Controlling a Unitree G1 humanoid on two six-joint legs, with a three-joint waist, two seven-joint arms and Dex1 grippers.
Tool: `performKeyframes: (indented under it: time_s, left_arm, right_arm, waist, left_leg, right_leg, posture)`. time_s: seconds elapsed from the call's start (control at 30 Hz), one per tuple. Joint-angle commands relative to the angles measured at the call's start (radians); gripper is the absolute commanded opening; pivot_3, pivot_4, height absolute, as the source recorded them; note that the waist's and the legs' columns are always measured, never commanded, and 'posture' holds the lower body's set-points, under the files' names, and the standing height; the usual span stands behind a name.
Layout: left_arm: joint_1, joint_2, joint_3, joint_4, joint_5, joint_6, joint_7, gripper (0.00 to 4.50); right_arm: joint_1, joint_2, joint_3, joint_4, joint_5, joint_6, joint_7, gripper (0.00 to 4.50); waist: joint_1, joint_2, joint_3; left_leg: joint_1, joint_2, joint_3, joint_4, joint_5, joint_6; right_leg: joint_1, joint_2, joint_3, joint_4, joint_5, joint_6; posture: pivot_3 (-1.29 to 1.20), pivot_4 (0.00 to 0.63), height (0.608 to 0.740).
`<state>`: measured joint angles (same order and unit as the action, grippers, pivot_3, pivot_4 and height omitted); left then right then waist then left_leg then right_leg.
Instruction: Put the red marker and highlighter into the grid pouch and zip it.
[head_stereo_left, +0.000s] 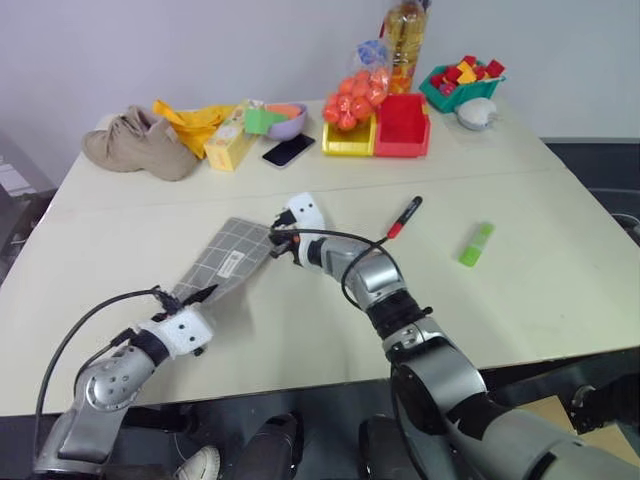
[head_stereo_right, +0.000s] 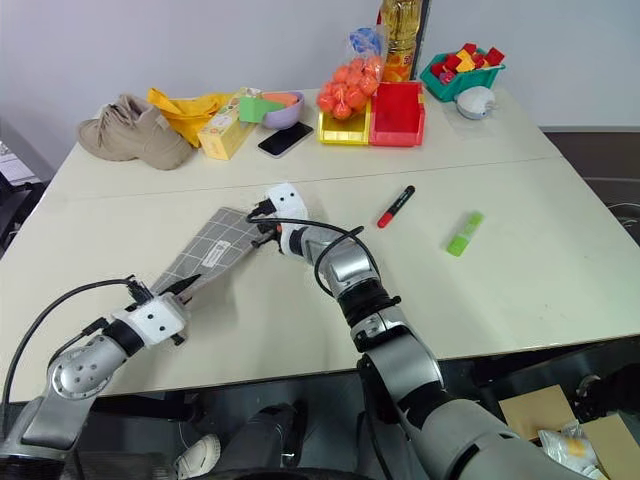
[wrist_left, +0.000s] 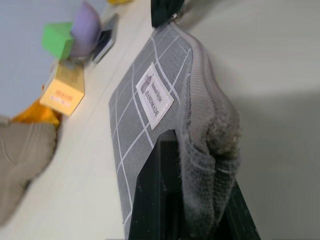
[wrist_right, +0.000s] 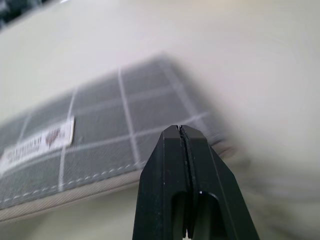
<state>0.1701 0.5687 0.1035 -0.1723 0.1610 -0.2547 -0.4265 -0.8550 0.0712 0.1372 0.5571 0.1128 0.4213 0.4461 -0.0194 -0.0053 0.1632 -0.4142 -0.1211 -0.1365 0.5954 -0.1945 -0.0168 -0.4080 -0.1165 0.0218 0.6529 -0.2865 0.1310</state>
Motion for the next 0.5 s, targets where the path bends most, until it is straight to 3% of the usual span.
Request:
performKeyframes:
  time_s: [0.03, 0.27, 0.5]
  left_arm:
    - [-0.026, -0.023, 0.023, -0.105, -0.091, 0.061, -0.010, 0.00]
    - [-0.092, -0.092, -0.025, -0.170, -0.125, 0.167, 0.002, 0.00]
    - [-0.115, -0.136, -0.081, -0.164, -0.118, 0.168, -0.003, 0.00]
  right_arm:
    - [0.035, -0.077, 0.002, -0.189, -0.003, -0.035, 0.052, 0.91]
    - [0.128, -0.311, -0.015, -0.408, 0.019, 0.045, 0.170, 4.48]
    - [0.146, -0.335, -0.005, -0.414, 0.030, 0.094, 0.188, 4.48]
  waist:
    - [0.003, 0.000, 0.000]
    - [0.003, 0.000, 0.000]
    - [-0.004, 0.000, 0.000]
  left_leg:
    - [0.000, 0.000, 0.000, 0.000, 0.000, 0.000]
    - [0.000, 0.000, 0.000, 0.000, 0.000, 0.000]
    - [-0.001, 0.002, 0.001, 0.000, 0.000, 0.000]
  right_leg:
    - [0.000, 0.000, 0.000, 0.000, 0.000, 0.000]
    - [0.002, 0.000, 0.000, -0.001, 0.000, 0.000]
    - [0.004, 0.001, 0.001, 0.000, 0.000, 0.000]
  posture:
    - [0.00, 0.150, 0.740]
    - [0.00, 0.150, 0.740]
    - [0.00, 0.150, 0.740]
